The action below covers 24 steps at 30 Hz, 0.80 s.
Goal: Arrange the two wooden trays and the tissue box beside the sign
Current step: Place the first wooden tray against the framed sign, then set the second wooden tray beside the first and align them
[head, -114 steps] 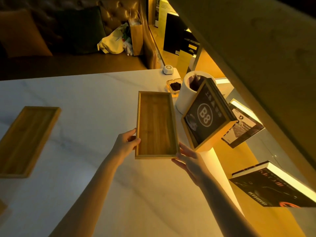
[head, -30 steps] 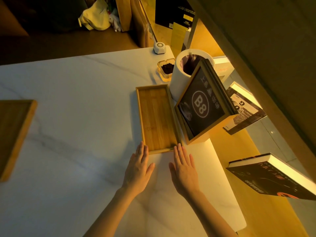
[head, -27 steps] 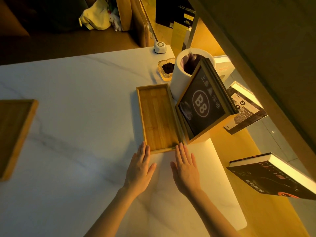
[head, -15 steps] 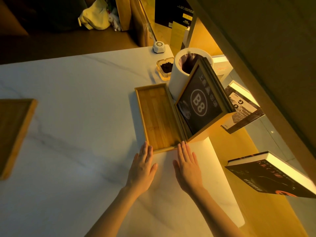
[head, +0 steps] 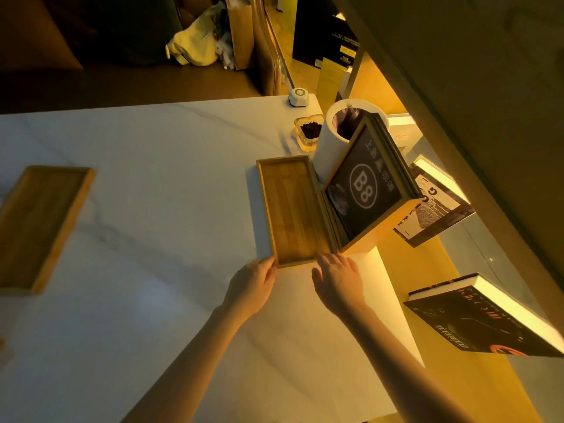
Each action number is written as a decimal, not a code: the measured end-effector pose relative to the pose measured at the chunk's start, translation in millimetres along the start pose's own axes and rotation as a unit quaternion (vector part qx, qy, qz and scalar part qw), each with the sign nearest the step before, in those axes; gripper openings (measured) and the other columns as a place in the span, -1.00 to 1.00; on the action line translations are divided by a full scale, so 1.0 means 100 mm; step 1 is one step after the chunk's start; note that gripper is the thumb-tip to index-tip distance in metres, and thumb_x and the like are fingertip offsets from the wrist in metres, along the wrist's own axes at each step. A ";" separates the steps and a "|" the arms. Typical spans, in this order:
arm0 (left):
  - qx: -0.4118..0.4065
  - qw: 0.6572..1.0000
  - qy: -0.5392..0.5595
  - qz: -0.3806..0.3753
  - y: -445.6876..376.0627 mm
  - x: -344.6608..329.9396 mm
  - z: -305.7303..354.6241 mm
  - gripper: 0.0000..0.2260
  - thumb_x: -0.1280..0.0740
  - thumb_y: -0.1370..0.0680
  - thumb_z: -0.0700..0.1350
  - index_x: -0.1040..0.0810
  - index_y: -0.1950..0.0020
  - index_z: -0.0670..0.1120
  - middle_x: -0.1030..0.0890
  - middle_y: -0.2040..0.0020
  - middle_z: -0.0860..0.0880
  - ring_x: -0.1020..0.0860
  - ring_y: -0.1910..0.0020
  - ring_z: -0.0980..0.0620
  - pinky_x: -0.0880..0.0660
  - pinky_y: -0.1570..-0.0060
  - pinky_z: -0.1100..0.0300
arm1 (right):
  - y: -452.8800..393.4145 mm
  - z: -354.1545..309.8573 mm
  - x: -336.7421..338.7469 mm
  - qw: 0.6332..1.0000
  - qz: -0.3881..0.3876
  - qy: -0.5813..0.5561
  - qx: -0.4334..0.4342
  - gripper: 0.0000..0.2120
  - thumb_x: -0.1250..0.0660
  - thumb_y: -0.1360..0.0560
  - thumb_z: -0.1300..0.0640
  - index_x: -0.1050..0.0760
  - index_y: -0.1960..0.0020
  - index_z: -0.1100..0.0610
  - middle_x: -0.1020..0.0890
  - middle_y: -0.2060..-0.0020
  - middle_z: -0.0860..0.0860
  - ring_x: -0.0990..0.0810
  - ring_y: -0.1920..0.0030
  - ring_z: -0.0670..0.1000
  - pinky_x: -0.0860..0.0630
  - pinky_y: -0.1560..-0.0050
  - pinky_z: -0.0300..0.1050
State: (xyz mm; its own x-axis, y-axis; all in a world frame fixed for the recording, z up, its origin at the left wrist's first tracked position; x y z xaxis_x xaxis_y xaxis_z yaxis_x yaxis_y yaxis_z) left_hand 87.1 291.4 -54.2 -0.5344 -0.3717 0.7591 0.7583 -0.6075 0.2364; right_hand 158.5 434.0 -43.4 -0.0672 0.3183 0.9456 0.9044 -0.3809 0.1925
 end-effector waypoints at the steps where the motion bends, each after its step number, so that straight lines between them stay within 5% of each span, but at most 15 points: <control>1: 0.001 1.000 0.003 0.017 0.01 0.10 0.01 -0.69 -0.13 -0.57 -0.09 -0.42 -0.27 -0.16 -0.56 -0.22 -0.17 -0.54 -0.14 -0.10 -0.46 -0.11 0.14 | -0.01 -0.08 0.06 1.000 0.000 -0.008 0.013 -0.68 -0.13 -0.56 0.02 -0.41 -0.27 0.08 -0.55 -0.22 0.04 -0.49 -0.25 0.10 -0.36 -0.28 0.00; 5: 0.001 0.998 -0.021 0.061 0.09 0.52 -0.05 -0.76 -0.18 -0.55 -0.09 -0.52 -0.11 -0.19 -0.64 -0.05 -0.20 -0.60 0.00 -0.10 -0.51 -0.01 0.12 | -0.09 -0.53 0.33 0.998 0.002 -0.043 0.055 -0.73 -0.10 -0.58 0.09 -0.50 -0.11 0.19 -0.63 0.01 0.12 -0.58 -0.01 0.14 -0.53 0.01 -0.01; 8: -0.016 0.994 -0.050 0.101 0.20 0.91 -0.19 -0.72 -0.15 -0.56 -0.04 -0.51 -0.14 -0.16 -0.64 -0.06 -0.16 -0.60 -0.01 -0.07 -0.51 -0.03 0.13 | -0.18 -0.92 0.52 0.998 -0.028 -0.042 0.044 -0.73 -0.06 -0.58 0.13 -0.47 -0.05 0.27 -0.60 0.05 0.21 -0.57 0.03 0.21 -0.51 0.05 0.07; 13: 0.031 0.979 -0.102 0.173 0.50 1.62 -0.59 -0.74 -0.13 -0.56 -0.09 -0.51 -0.14 -0.14 -0.61 -0.08 -0.15 -0.55 -0.02 -0.10 -0.45 0.00 0.12 | -0.17 -1.68 0.66 0.990 0.038 -0.059 0.123 -0.69 -0.05 -0.59 0.07 -0.51 -0.04 0.20 -0.63 0.13 0.11 -0.59 0.18 0.04 -0.44 0.22 -0.19; 17: 0.051 0.971 -0.122 0.199 0.76 2.08 -1.05 -0.75 -0.14 -0.55 -0.11 -0.49 -0.15 -0.16 -0.60 -0.09 -0.18 -0.54 -0.04 -0.13 -0.46 -0.03 0.04 | -0.13 -2.34 0.54 0.979 0.059 -0.098 0.170 -0.73 -0.10 -0.57 0.11 -0.52 -0.05 0.19 -0.65 0.05 0.11 -0.59 0.12 0.03 -0.43 0.11 -0.19; 20: 0.047 0.963 -0.129 0.232 0.93 2.39 -1.39 -0.70 -0.17 -0.55 -0.11 -0.41 -0.26 -0.15 -0.57 -0.18 -0.19 -0.54 -0.12 -0.14 -0.49 -0.09 0.00 | -0.08 -2.85 0.37 0.972 0.061 -0.129 0.189 -0.71 -0.10 -0.57 0.10 -0.45 -0.22 0.17 -0.58 -0.17 0.10 -0.53 -0.14 0.05 -0.43 -0.13 -0.11; 24: 0.061 0.948 -0.190 0.248 1.07 2.72 -1.92 -0.68 -0.19 -0.53 -0.13 -0.40 -0.24 -0.22 -0.58 -0.10 -0.27 -0.57 0.03 -0.24 -0.53 0.12 -0.01 | -0.10 -3.46 0.14 0.963 0.065 -0.141 0.220 -0.66 -0.10 -0.57 0.13 -0.34 -0.31 0.20 -0.49 -0.26 0.13 -0.41 -0.27 0.10 -0.37 -0.25 -0.02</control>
State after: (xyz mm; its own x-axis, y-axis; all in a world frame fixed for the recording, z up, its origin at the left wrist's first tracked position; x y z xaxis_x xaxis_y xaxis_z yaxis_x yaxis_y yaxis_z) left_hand -48.7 -10.1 61.1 0.0545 -0.2962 0.9536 0.9309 -0.3304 -0.1559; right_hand 2.8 141.4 58.5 0.1203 0.5387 0.8338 0.9926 -0.0494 -0.1113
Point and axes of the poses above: each hand's wrist, its own y-axis away from the middle knuckle, its own x-axis out of the back of the hand, z = x × y, the point moved 5 cm from there along -y, towards the middle knuckle
